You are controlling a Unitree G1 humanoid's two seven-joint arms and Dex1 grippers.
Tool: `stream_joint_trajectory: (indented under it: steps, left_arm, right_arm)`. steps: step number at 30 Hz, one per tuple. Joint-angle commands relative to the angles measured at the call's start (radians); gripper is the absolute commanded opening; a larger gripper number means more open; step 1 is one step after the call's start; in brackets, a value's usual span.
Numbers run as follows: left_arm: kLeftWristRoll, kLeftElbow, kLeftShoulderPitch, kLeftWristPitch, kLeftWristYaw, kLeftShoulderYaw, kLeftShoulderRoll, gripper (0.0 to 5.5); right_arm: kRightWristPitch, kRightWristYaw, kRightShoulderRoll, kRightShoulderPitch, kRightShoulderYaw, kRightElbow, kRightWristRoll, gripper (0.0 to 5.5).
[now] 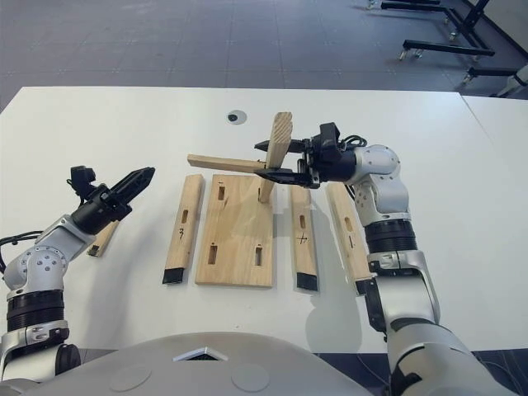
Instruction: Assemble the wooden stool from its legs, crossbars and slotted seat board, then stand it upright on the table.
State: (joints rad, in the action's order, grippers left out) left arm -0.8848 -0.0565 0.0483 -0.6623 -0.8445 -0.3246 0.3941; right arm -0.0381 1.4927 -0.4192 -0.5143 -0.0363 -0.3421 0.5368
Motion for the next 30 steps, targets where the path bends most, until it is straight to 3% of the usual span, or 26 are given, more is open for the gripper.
stream_joint_trajectory:
  steps: [1,16,30]
  left_arm:
    - [0.014,0.007,-0.002,0.013,0.001,0.017,-0.022,3.21]
    - [0.031,-0.006,0.009,0.025,-0.004,0.023,-0.042,3.21]
    - [0.037,-0.027,0.005,0.054,-0.007,0.015,-0.061,3.21]
  right_arm:
    - [-0.05,-0.001,0.009,-0.069,0.022,-0.071,-0.028,2.05]
    - [-0.089,0.052,0.037,-0.097,0.007,-0.192,-0.071,2.05]
    - [0.041,0.039,0.032,-0.084,0.008,-0.211,-0.072,2.05]
